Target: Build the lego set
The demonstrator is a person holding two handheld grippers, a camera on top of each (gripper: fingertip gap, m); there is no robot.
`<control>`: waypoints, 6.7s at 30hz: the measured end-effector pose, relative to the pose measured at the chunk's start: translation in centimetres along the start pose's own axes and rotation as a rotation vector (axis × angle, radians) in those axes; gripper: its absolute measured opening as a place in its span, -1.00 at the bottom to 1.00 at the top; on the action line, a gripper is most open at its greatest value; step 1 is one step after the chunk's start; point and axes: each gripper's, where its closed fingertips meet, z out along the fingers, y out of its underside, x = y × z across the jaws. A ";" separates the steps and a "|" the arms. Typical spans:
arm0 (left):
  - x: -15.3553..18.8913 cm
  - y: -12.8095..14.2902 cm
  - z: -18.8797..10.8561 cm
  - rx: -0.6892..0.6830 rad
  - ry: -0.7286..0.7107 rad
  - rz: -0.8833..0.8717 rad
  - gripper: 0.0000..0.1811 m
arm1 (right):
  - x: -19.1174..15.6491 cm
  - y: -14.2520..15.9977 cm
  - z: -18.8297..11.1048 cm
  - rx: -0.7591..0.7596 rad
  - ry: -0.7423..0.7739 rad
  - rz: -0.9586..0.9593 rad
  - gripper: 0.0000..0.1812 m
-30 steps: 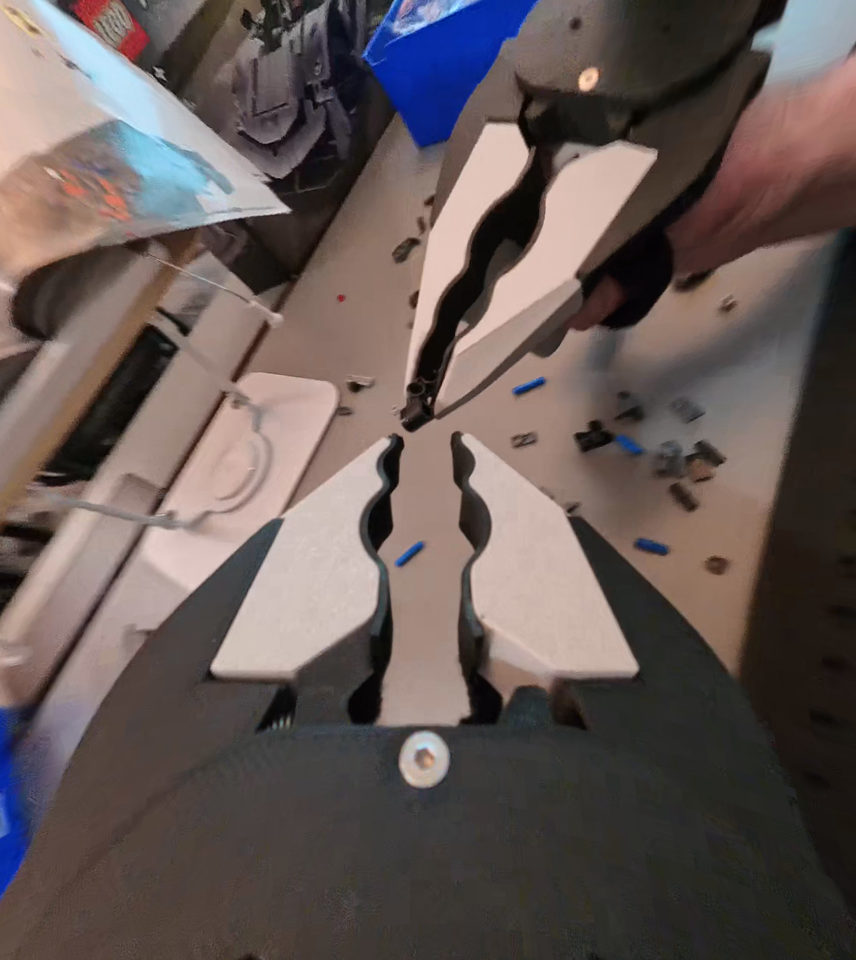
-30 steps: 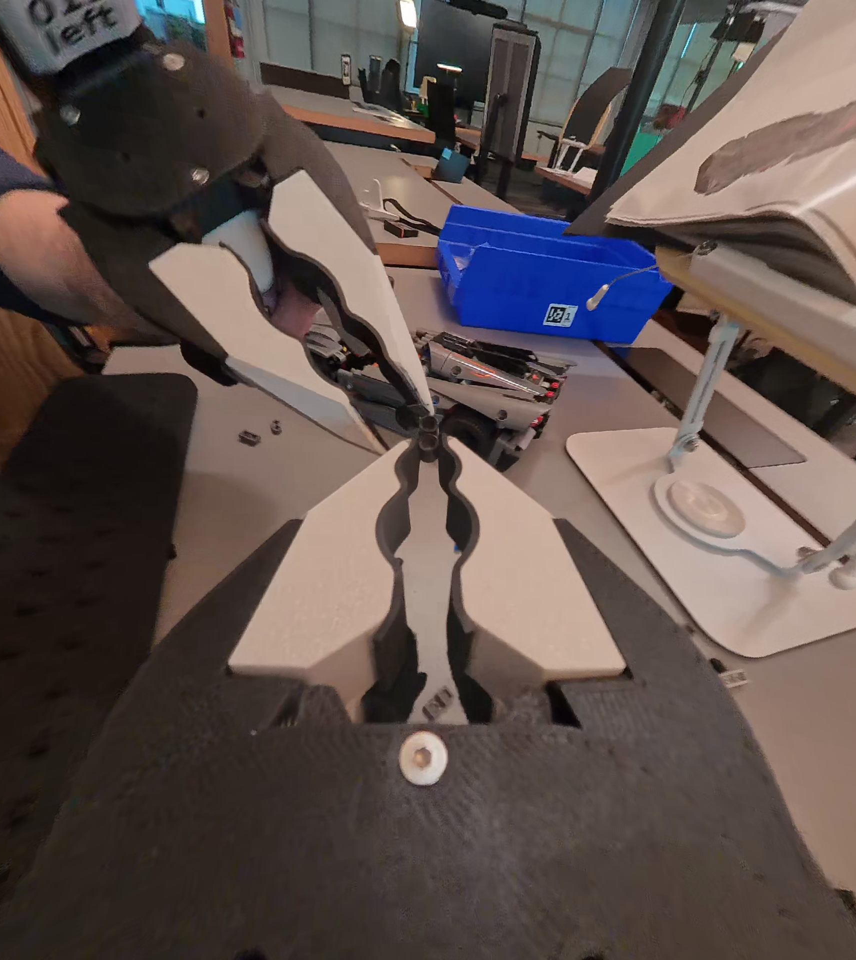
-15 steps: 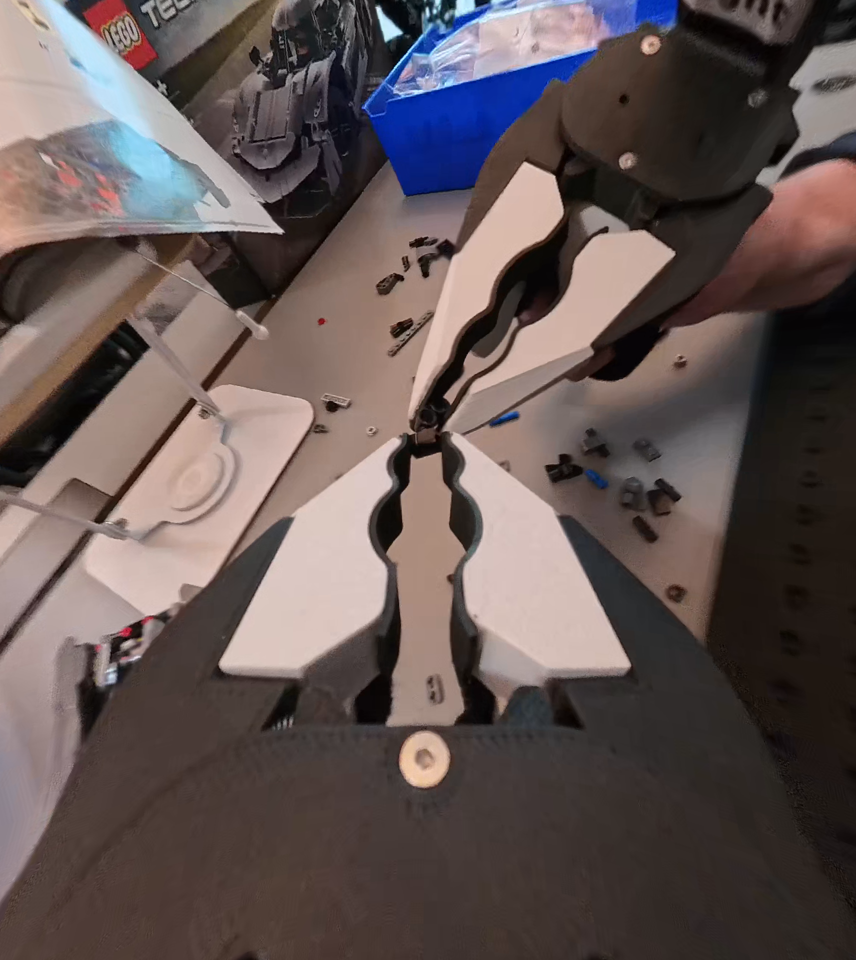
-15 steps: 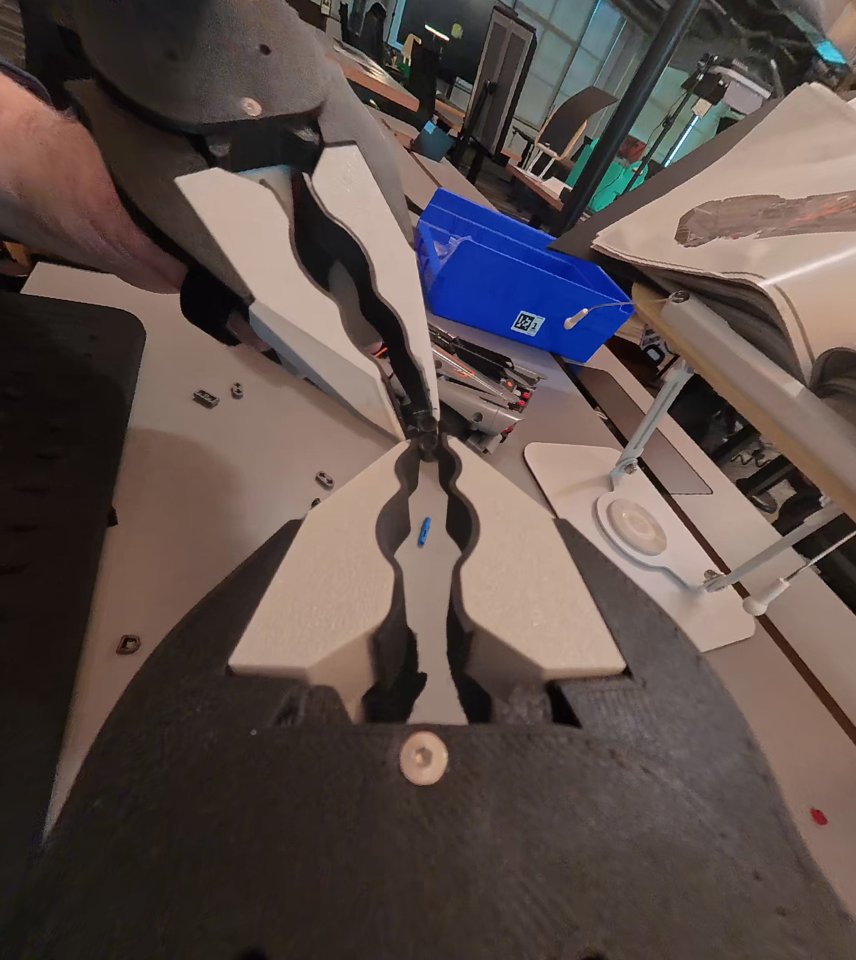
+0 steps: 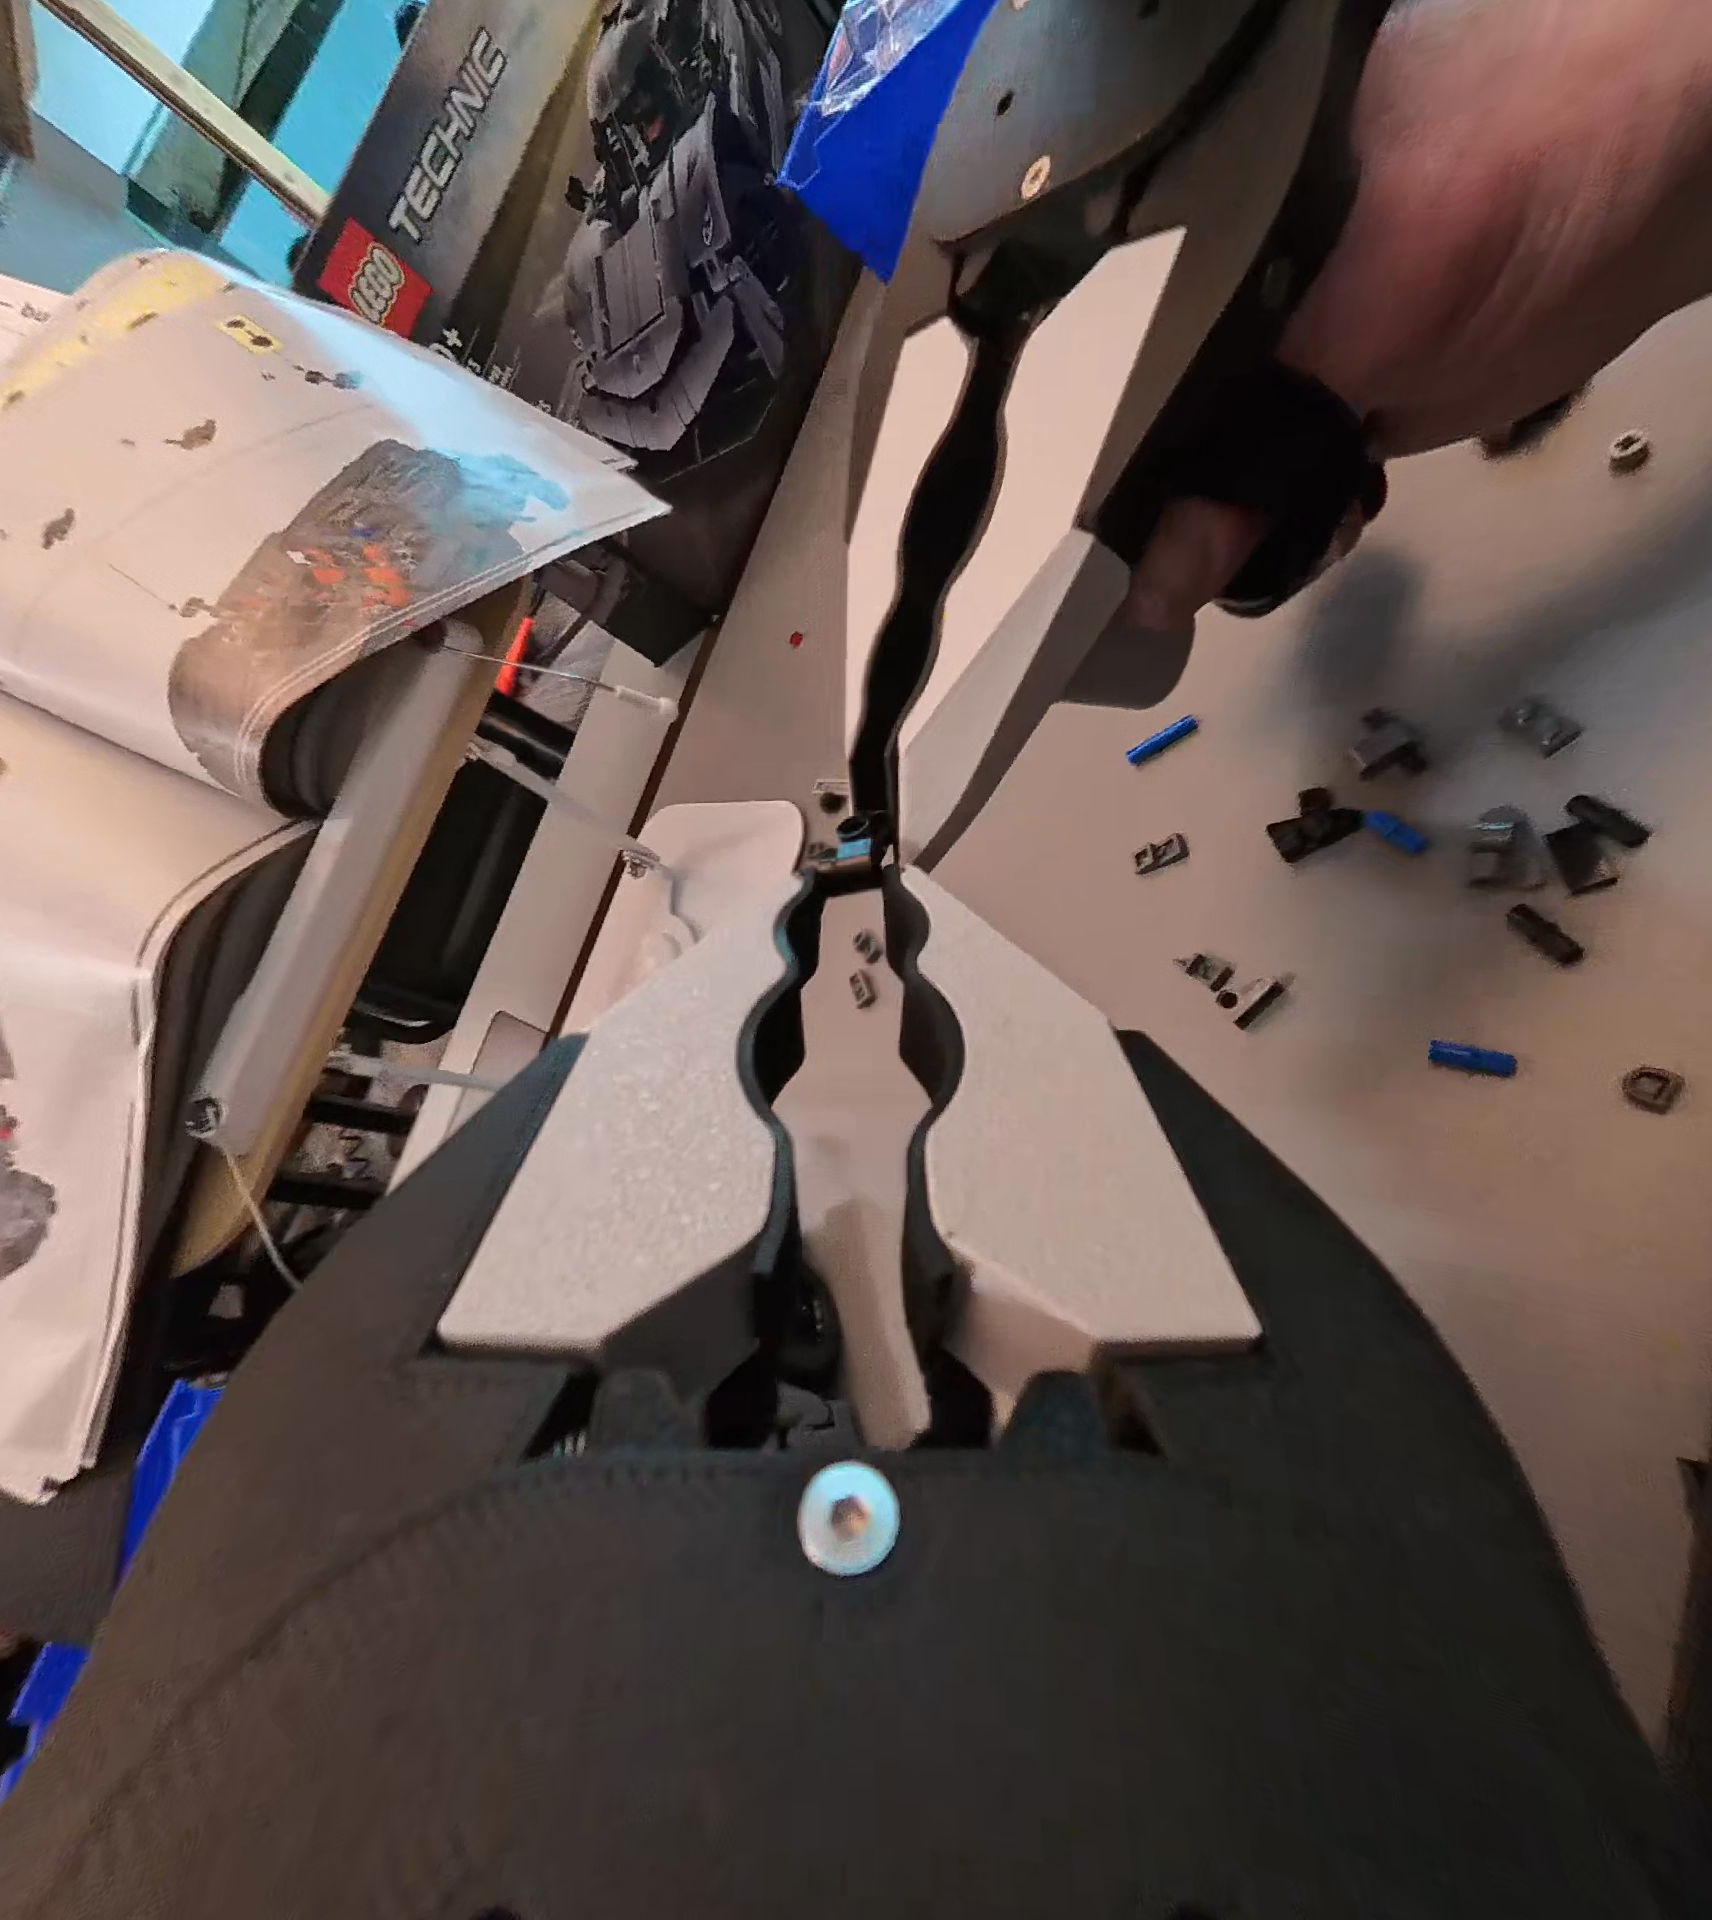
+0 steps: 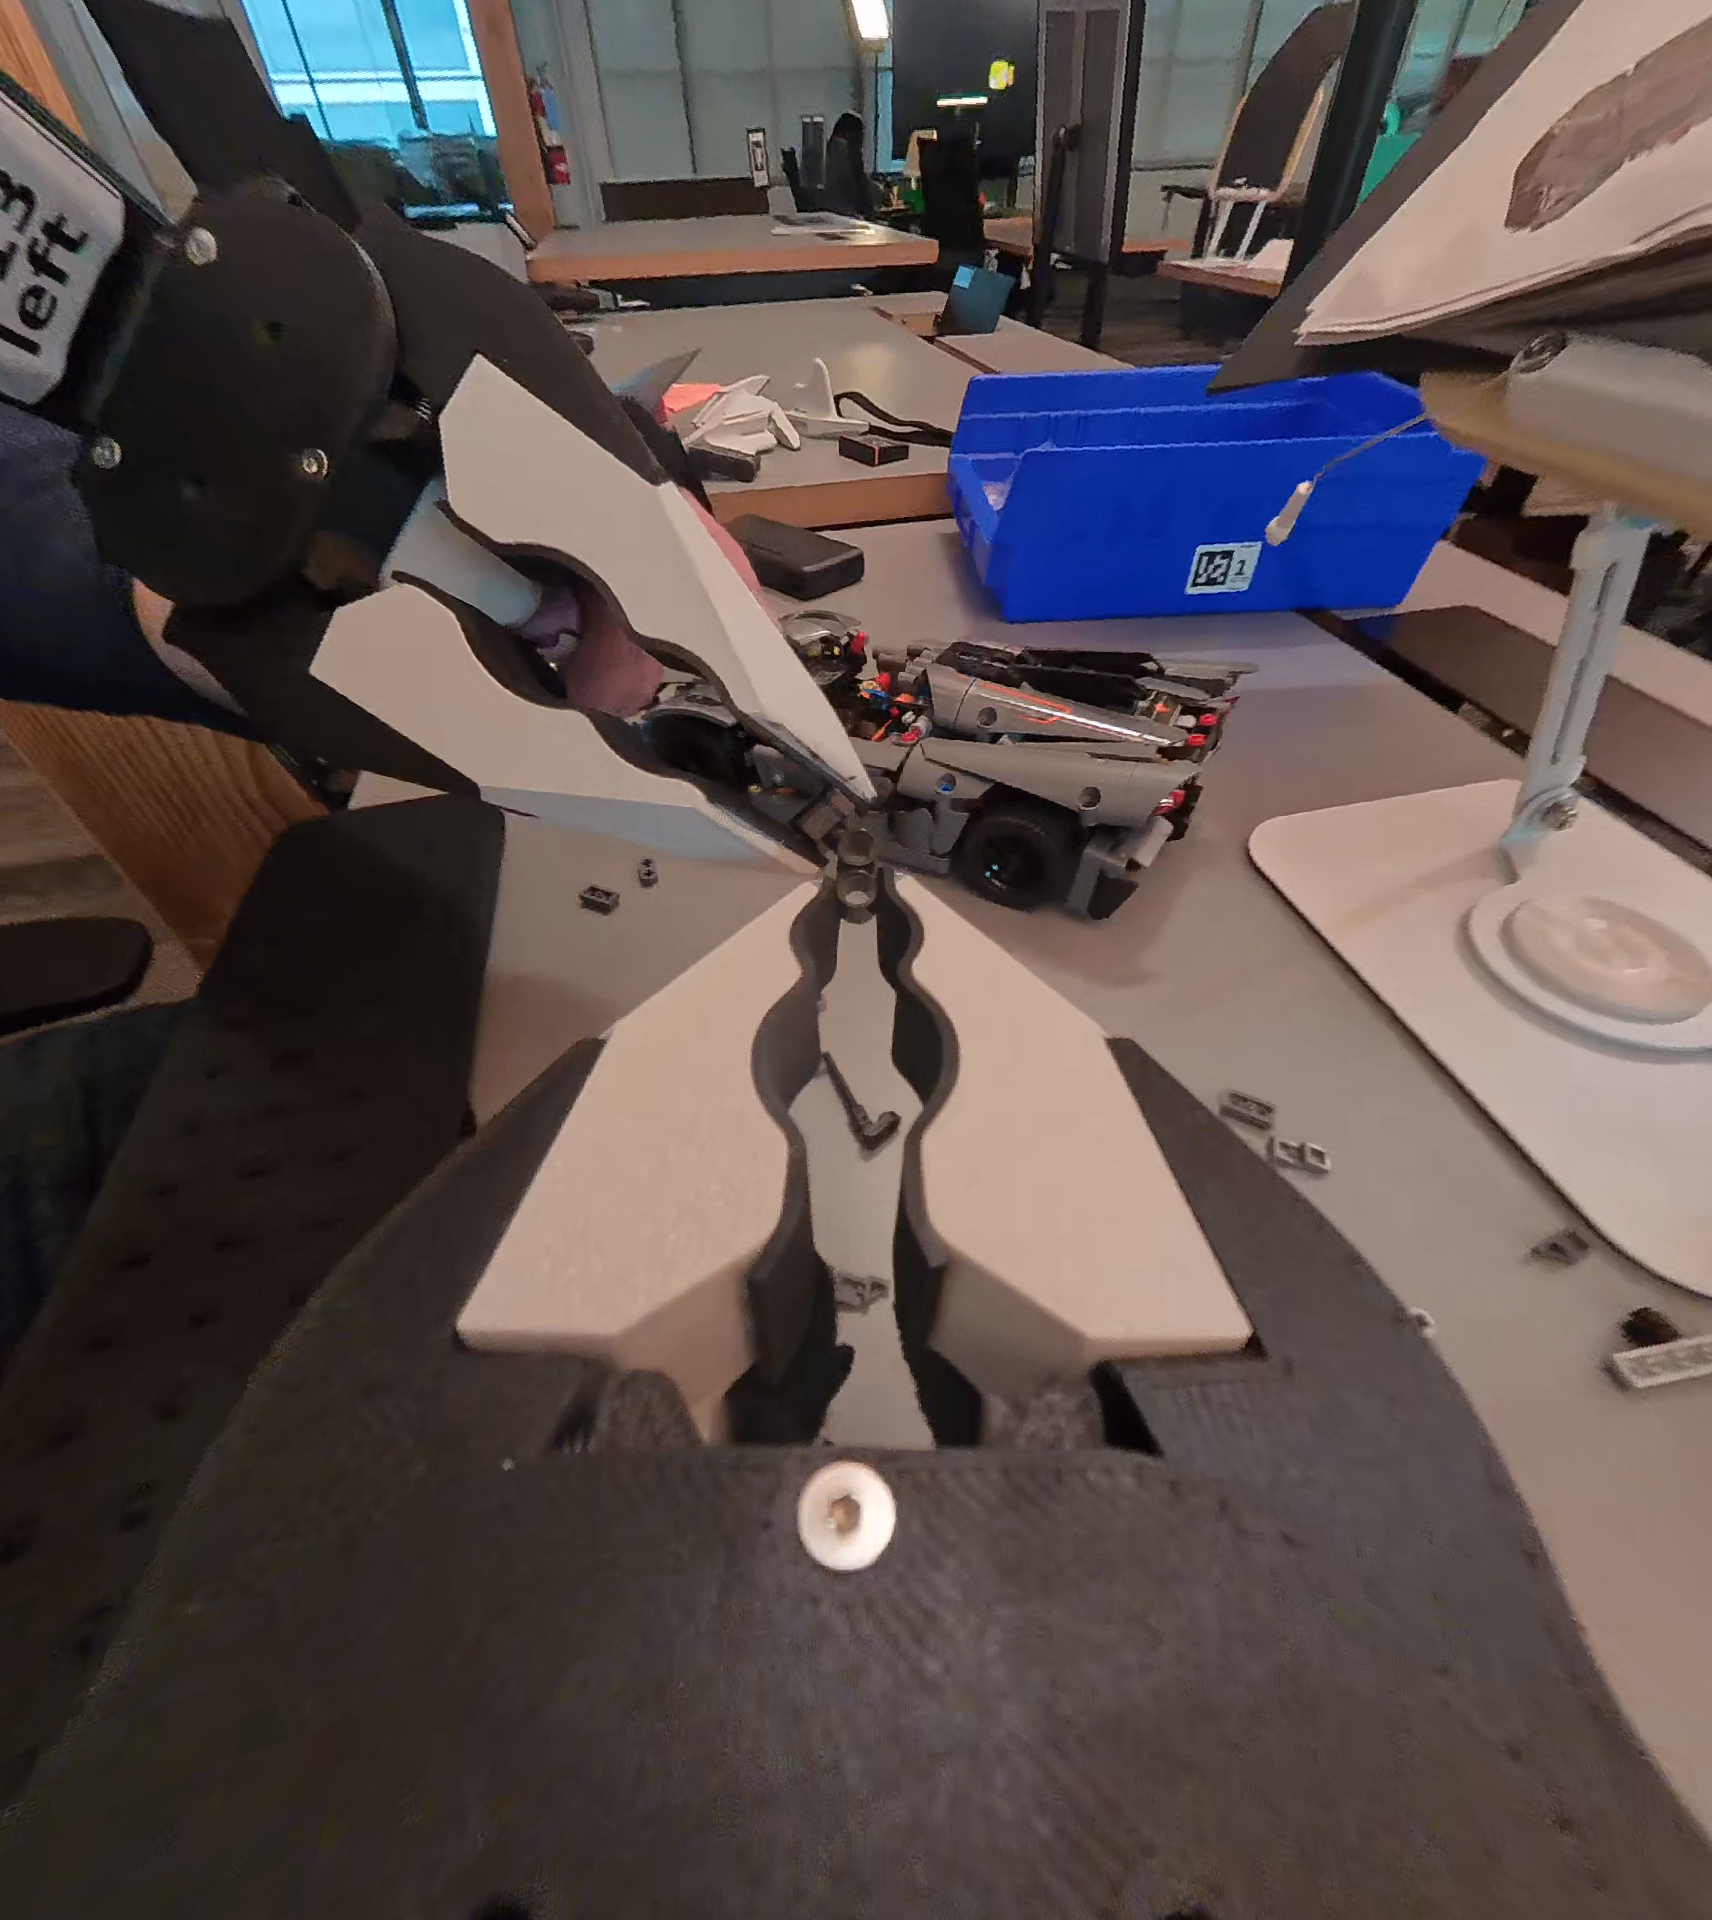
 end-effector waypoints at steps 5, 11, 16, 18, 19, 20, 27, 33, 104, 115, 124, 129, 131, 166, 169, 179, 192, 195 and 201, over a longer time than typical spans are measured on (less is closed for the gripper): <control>0.5 0.2 0.2 0.011 0.081 -0.103 -0.90 | -0.2 0.5 0.1 -0.018 -0.067 0.117 -0.96; 0.7 0.3 0.3 0.067 0.218 -0.351 -0.90 | -0.1 0.6 0.0 -0.019 -0.103 0.191 -0.95; 0.7 0.5 0.4 0.105 0.274 -0.425 -0.88 | 0.1 0.9 0.1 -0.033 -0.093 0.203 -0.96; 0.5 0.5 0.4 0.110 0.264 -0.421 -0.85 | 0.2 1.0 0.0 -0.040 -0.089 0.213 -0.96; 0.5 0.6 0.4 0.104 0.254 -0.401 -0.85 | 0.2 1.0 0.0 -0.044 -0.086 0.210 -0.96; 0.7 0.6 0.4 0.100 0.252 -0.374 -0.86 | 0.2 1.0 0.0 -0.047 -0.086 0.207 -0.96; 1.0 0.5 0.5 0.090 0.255 -0.384 -0.91 | 0.1 1.3 0.2 -0.074 -0.055 0.136 -0.95; 0.5 0.3 0.3 0.140 0.324 -0.567 -0.91 | 0.4 0.7 0.1 -0.051 0.016 0.024 -0.90; -0.3 -2.2 -1.1 0.270 0.346 -0.586 -0.83 | -2.0 -2.7 -1.6 0.182 -0.216 0.110 -0.94; -0.2 -2.2 -1.2 0.272 0.340 -0.544 -0.87 | -1.8 -2.6 -1.5 0.166 -0.180 0.066 -0.94; 0.6 -3.0 -1.5 0.288 0.364 -0.495 -0.73 | -1.4 -2.6 -1.5 0.166 -0.160 0.068 -0.94; 0.7 -3.1 -1.6 0.289 0.362 -0.489 -0.76 | -1.1 -2.6 -1.6 0.164 -0.135 0.055 -0.94; 0.7 -3.2 -1.5 0.284 0.358 -0.491 -0.75 | -1.0 -2.6 -1.6 0.162 -0.130 0.055 -0.95; 0.4 -1.1 -0.1 0.199 0.302 -0.628 -0.88 | -0.2 -0.8 -0.7 -0.007 0.100 -0.242 -0.94; 0.3 -0.9 0.0 0.197 0.308 -0.680 -0.92 | -0.1 -0.6 -0.6 -0.036 0.147 -0.319 -0.94; 1.7 -1.3 0.3 0.164 0.302 -0.599 -1.00 | 0.5 -0.8 -1.0 -0.024 0.165 -0.294 -0.95; 0.5 -0.7 0.2 0.143 0.199 -0.366 -0.72 | 0.0 -0.6 -0.8 0.001 0.061 -0.157 -0.94; 0.9 -0.9 0.2 0.147 0.211 -0.358 -0.74 | -0.1 -0.4 -0.7 -0.011 0.063 -0.176 -0.95; 0.8 -0.6 0.3 0.123 0.202 -0.379 -0.80 | 0.0 -0.2 -0.6 -0.028 0.077 -0.185 -0.94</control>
